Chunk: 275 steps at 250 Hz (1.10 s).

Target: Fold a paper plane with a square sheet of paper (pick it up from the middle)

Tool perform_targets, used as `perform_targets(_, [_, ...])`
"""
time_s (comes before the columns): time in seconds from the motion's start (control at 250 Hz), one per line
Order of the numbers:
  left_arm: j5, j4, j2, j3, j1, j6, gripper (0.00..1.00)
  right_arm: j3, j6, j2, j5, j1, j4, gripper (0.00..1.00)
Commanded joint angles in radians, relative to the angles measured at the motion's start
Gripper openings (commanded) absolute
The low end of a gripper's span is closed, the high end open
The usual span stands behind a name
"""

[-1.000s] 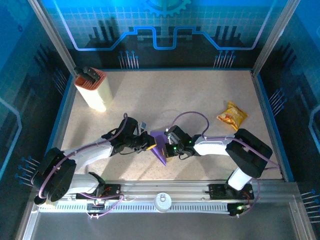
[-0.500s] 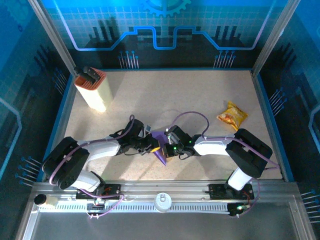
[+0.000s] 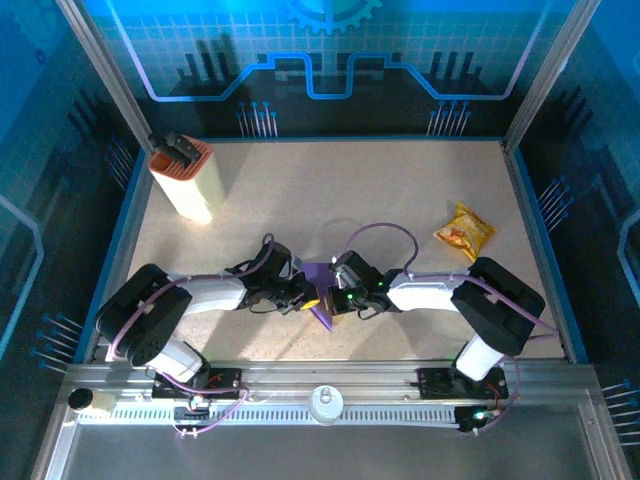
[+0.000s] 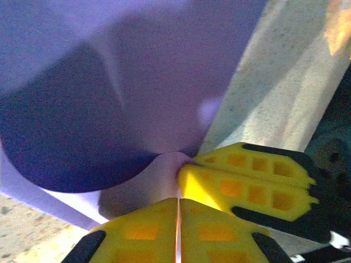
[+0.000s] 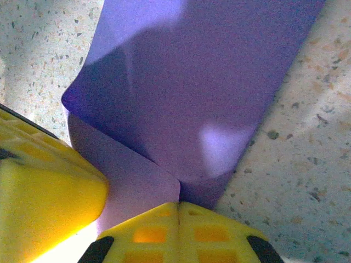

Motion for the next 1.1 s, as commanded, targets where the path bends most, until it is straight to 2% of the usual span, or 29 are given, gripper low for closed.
perform_targets(0.0, [-0.023,-0.076,0.011,0.006,-0.006,0.041,0.1,0.0,0.01,0.028,0.023,0.008,-0.031,0.0])
perform_targets(0.152, [-0.063,-0.137,0.0,-0.005,-0.006,0.073,0.1,0.0,0.009,0.031,0.021,0.008,-0.031,0.01])
perform_targets(0.44, [-0.077,-0.142,0.053,0.001,-0.011,0.095,0.09,0.0,0.01,0.031,0.012,0.007,-0.024,0.01])
perform_targets(0.619, [-0.093,-0.163,0.054,-0.017,-0.012,0.105,0.08,0.017,0.009,-0.007,0.02,0.004,-0.052,0.06])
perform_targets(0.699, [-0.099,-0.178,0.051,-0.017,-0.013,0.113,0.08,0.018,0.018,-0.051,0.016,-0.008,-0.071,0.13])
perform_targets(0.775, [-0.101,-0.176,0.048,-0.02,-0.013,0.111,0.08,0.01,0.031,-0.112,0.012,-0.024,-0.087,0.27])
perform_targets(0.835, [-0.1,-0.168,0.045,-0.017,-0.013,0.107,0.07,0.002,0.034,-0.161,-0.031,-0.038,-0.082,0.38])
perform_targets(0.875, [-0.098,-0.166,0.044,-0.017,-0.013,0.104,0.07,0.0,0.031,-0.186,-0.075,-0.043,-0.077,0.4])
perform_targets(0.979, [-0.097,-0.162,0.041,-0.011,-0.013,0.102,0.07,0.025,0.048,-0.207,-0.187,-0.038,-0.094,0.38])
perform_targets(1.095, [-0.099,-0.162,0.038,-0.01,-0.014,0.099,0.07,0.066,0.052,-0.161,-0.248,0.014,-0.1,0.22])
